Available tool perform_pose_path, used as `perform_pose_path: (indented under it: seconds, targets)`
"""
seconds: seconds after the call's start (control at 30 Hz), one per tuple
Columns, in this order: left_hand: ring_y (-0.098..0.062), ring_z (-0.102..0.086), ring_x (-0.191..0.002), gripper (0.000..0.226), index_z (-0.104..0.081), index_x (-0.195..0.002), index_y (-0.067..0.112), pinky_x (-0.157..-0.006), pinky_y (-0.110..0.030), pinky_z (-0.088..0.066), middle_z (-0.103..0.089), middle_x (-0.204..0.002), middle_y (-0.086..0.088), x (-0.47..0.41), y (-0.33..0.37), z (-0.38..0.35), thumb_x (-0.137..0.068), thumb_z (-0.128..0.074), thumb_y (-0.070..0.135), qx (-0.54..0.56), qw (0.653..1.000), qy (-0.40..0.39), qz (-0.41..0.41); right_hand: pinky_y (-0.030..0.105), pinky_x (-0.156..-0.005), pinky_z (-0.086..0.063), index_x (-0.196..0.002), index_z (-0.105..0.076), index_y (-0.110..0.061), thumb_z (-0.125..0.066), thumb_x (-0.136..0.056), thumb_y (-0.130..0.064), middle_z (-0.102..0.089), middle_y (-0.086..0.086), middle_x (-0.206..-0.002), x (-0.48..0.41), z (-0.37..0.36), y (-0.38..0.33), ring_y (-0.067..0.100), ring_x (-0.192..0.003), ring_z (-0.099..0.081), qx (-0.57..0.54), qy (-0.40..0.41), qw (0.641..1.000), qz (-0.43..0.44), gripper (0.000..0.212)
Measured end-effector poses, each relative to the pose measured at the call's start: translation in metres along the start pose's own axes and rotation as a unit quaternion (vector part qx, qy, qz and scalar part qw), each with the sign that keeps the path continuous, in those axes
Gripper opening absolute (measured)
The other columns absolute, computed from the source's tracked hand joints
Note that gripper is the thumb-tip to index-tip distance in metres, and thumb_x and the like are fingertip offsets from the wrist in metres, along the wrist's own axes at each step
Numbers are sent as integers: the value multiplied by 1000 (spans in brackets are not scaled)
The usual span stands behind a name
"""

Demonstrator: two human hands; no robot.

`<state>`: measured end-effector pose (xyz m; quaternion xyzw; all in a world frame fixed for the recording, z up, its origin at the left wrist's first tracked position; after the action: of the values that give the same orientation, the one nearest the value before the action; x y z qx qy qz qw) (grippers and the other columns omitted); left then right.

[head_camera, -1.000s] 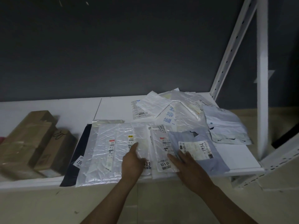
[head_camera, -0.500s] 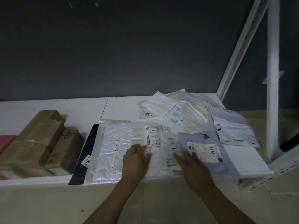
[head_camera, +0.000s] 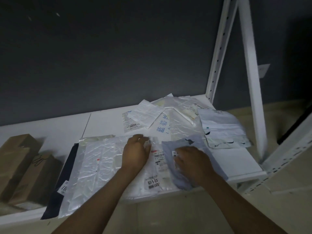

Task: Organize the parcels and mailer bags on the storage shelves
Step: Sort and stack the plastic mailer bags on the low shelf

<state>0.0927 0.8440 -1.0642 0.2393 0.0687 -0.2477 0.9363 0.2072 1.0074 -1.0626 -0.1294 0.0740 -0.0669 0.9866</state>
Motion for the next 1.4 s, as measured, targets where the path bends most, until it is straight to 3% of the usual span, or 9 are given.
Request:
perform_pose_path:
  seconds: [0.13, 0.27, 0.5, 0.63, 0.83, 0.97, 1.07, 1.27, 1.4]
  targets:
    - [-26, -48, -123, 41, -57, -130, 15, -98, -36, -43, -52, -136, -8, -58, 6, -30, -94, -54, 37, -45, 997, -50, 25, 32, -105, -35, -135, -52, -17, -45, -96, -35, -50, 6, -139, -31, -6, 37, 24, -130, -42, 35, -17, 999, -9, 43]
    - [-28, -45, -126, 53, -44, -139, 14, -101, -38, -41, -46, -140, -10, -98, -1, -59, -96, -50, 43, -127, 988, -68, 46, 35, -112, -25, -139, -48, -16, -43, -95, -37, -39, 11, -148, -49, -22, 61, 26, -138, -33, 31, -12, 999, -11, 48]
    - [-29, -57, -107, 55, -46, -128, 12, -88, -42, -51, -59, -119, -10, -130, -36, -94, -91, -51, 53, -137, 979, -44, 142, 53, -92, -47, -95, -73, -17, -58, -69, -40, -69, 12, -106, -65, -65, 65, 33, -103, -64, -3, -3, 999, -47, 38]
    - [-27, -63, -90, 32, -67, -96, 13, -80, -33, -51, -69, -97, -9, -137, -32, -88, -96, -46, 37, -192, 974, -34, 114, 49, -115, -19, -127, -57, -18, -52, -91, -40, -49, 10, -140, -68, -66, 62, 29, -134, -38, -4, 6, 1000, -22, 42]
    - [-31, -64, -77, 27, -71, -89, 9, -69, -32, -47, -70, -82, -12, -129, -9, -57, -91, -46, 20, -256, 965, 50, 35, 43, -118, -4, -143, -39, -20, -42, -98, -41, -31, 5, -154, -68, -59, 53, 22, -145, -16, -13, 10, 1000, -12, 50]
    - [-29, -60, -70, 26, -70, -89, 10, -70, -35, -45, -69, -77, -10, -94, 23, -8, -90, -48, 24, -166, 953, 245, -59, 37, -119, -8, -148, -33, -18, -52, -96, -36, -30, 6, -155, -65, -47, 55, 22, -146, -19, -109, 44, 993, -9, 59]
    - [-22, -58, -80, 26, -66, -99, 14, -77, -35, -45, -68, -88, -4, -60, 47, 14, -96, -44, 27, -18, 956, 285, -75, 32, -116, -23, -148, -33, -17, -62, -91, -30, -34, 6, -153, -61, -27, 58, 20, -142, -28, -267, 91, 958, -47, 65]
    - [7, -58, -79, 18, -54, -91, 39, -64, -7, -42, -62, -87, 25, -8, 83, 44, -99, -51, 24, 280, 903, 321, 54, 26, -108, -27, -150, -26, -22, -67, -88, -30, -33, -2, -152, -47, 22, 66, 16, -139, -31, -382, 131, 906, -124, 75]
    - [6, -60, -69, 12, -56, -99, 35, -60, -15, -47, -64, -82, 13, 2, 83, 41, -95, -54, 24, 374, 867, 296, 144, 33, -90, -54, -116, -64, -22, -68, -88, -25, -68, -2, -118, -35, 23, 69, 10, -100, -66, -486, 38, 865, -120, 28]
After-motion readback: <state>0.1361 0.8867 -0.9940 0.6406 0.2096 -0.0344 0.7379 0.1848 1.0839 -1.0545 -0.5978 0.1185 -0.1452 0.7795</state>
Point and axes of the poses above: each hand's wrist, its own x-axis away from the middle knuckle, its own z-axis out of the back of the hand, y = z × x, the point moved 6 cm from there along -x, towards the middle knuckle
